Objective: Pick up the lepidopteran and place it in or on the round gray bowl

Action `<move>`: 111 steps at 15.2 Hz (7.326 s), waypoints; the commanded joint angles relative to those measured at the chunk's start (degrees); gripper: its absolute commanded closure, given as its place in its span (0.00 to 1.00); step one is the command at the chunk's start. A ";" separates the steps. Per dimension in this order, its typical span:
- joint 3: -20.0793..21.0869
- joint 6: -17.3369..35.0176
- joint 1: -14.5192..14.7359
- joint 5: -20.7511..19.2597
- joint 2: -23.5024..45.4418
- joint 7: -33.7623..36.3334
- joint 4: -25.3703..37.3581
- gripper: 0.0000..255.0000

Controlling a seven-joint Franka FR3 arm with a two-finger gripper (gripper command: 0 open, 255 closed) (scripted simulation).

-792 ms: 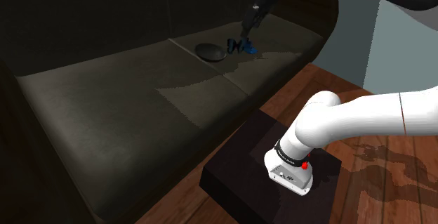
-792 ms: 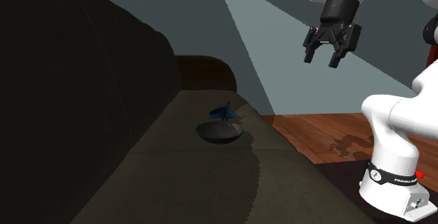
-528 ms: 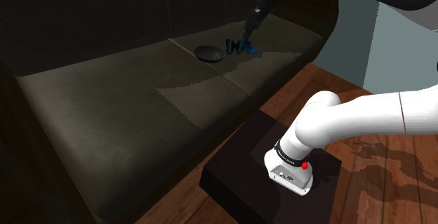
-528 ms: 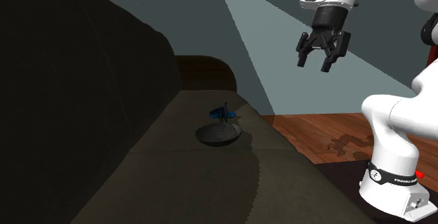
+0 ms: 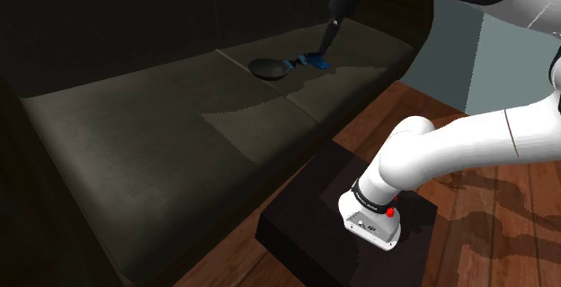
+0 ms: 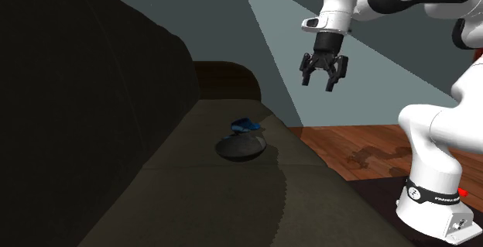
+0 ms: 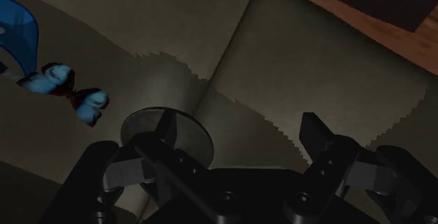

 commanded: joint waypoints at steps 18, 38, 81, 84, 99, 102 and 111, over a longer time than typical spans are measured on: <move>-27.35 11.16 6.70 12.04 41.51 -53.34 22.95 0.00; -25.94 13.90 0.70 24.05 60.20 -69.72 32.64 0.00; -24.00 -7.28 -3.78 17.66 86.27 -66.27 65.76 1.00; -24.18 -9.29 -4.05 17.47 85.87 -66.50 67.51 1.00; -24.42 -21.39 -7.30 17.44 86.49 -67.87 81.20 1.00; -24.24 -24.61 -8.69 17.76 87.54 -68.16 85.79 1.00; -25.08 -22.45 1.97 15.30 79.12 -62.18 73.28 1.00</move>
